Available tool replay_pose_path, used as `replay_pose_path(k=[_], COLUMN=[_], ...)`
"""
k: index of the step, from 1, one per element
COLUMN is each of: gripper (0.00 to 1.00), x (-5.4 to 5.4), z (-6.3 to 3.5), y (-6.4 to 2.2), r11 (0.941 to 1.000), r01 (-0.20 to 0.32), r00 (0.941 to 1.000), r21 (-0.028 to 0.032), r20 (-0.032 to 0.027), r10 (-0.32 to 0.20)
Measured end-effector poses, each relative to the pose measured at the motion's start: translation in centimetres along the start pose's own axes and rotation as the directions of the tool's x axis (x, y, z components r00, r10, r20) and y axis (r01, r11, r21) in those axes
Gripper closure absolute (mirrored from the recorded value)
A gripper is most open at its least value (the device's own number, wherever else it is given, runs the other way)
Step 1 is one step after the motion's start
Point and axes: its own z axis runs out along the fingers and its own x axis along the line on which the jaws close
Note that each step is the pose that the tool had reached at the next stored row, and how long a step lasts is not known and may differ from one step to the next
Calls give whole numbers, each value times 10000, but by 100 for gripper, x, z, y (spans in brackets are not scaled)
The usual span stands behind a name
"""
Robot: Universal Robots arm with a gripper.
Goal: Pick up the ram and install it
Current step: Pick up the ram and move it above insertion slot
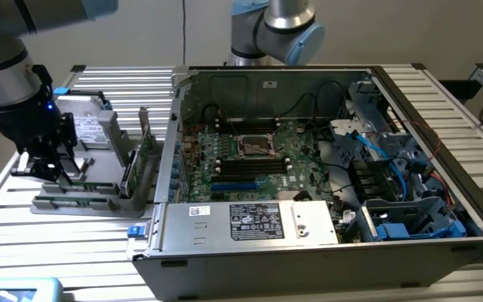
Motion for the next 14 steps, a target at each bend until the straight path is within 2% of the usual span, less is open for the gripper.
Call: replay_pose_path(k=[14], gripper=[64], x=[49], z=[255], y=[-9], r11=[10000], r01=[4], r00=[10000], r21=[-1], r20=[3], r10=[-4])
